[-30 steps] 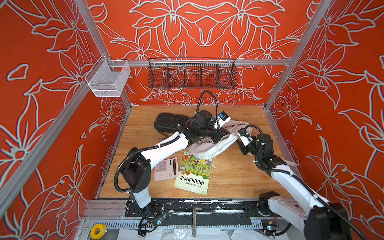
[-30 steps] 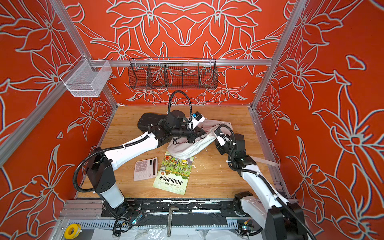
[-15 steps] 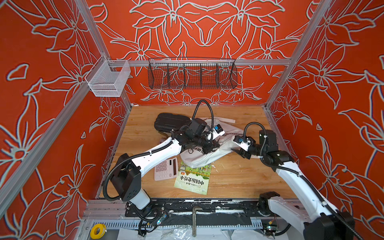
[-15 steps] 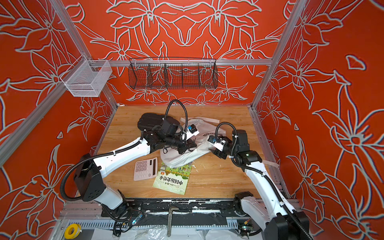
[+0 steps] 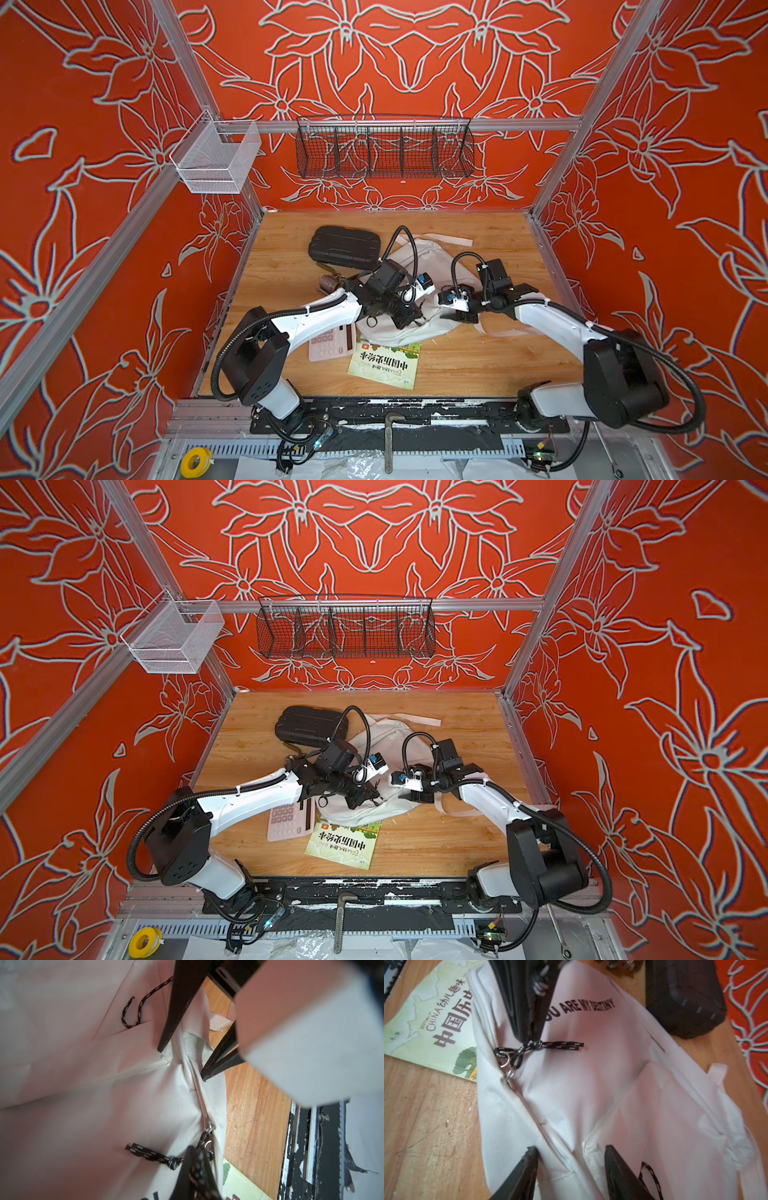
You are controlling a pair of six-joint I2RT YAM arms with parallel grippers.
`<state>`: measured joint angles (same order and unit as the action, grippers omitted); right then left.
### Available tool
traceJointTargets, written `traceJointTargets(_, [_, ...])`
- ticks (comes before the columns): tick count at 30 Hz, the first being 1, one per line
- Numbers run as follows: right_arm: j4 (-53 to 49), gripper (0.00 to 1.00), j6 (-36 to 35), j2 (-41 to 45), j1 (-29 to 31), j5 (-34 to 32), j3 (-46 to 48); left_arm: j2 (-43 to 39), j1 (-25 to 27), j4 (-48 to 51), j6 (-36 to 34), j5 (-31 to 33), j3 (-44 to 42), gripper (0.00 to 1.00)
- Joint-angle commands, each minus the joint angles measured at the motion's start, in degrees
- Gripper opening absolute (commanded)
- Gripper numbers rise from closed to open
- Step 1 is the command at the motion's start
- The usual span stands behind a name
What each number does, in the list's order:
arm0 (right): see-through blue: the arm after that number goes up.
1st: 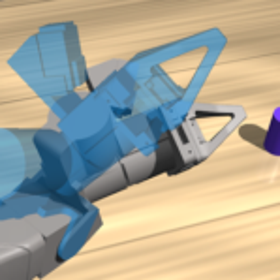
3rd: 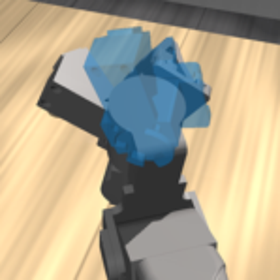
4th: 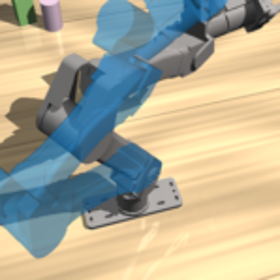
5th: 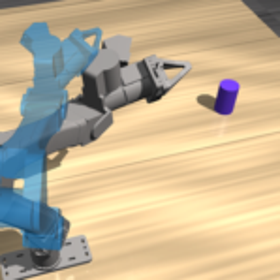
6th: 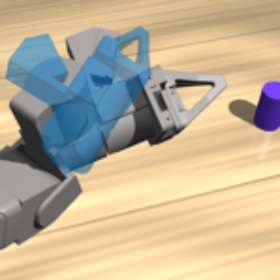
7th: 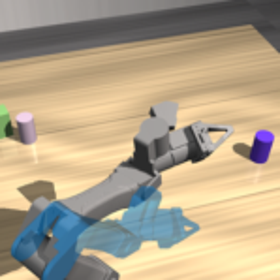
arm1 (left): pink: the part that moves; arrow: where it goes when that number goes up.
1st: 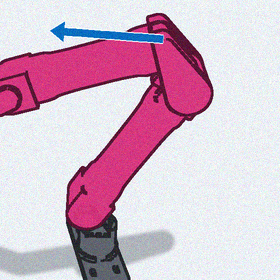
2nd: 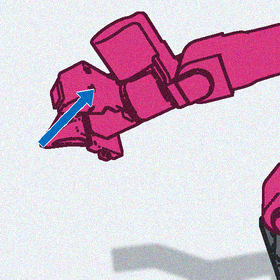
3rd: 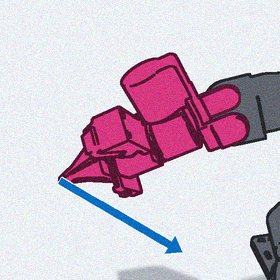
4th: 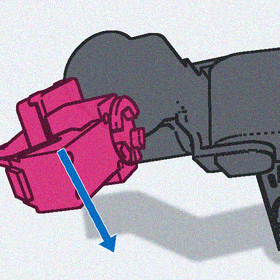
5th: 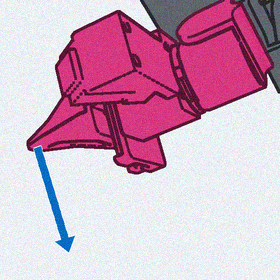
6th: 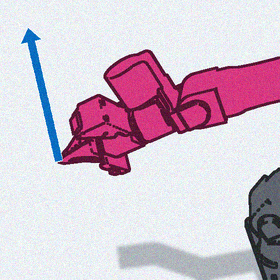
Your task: Pack the student bag
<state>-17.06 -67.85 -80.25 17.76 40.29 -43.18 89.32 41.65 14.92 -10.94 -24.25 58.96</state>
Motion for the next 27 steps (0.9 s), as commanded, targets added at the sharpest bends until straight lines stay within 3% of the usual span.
traceJointTargets(1, [1.15, 0.52, -6.75, -2.74, 0.7, 5.7, -0.01, -2.74, -0.16, -6.44, 1.93, 2.83, -2.88, 0.0])
traceJointTargets(5, [1.18, 0.46, -9.13, -6.36, 2.5, 6.07, 0.28, -2.59, -0.11, -9.09, 3.24, 3.74, -4.75, 0.0])
traceJointTargets(8, [4.41, 0.41, -8.4, -8.21, 4.88, 1.9, 1.5, -2.3, -0.16, -9.79, 4.37, 3.13, -5.15, 0.0])
traceJointTargets(12, [9.23, 0.43, -7.18, -6.98, 5.6, 0.64, 3.71, -2.03, -0.16, -10.7, 5.51, 2.21, -5.5, 0.0])
traceJointTargets(20, [13.46, 0.41, -6.67, -6.63, 6.32, 3.71, 3.13, -2.13, -0.16, -10.52, 5.93, 2.17, -5.4, 0.0])
traceJointTargets(27, [6.32, 0.36, -9.09, -7.65, 6.61, 9.47, -1.33, -4.95, -0.16, -10.92, 5.54, 4.49, -4.85, 0.0])
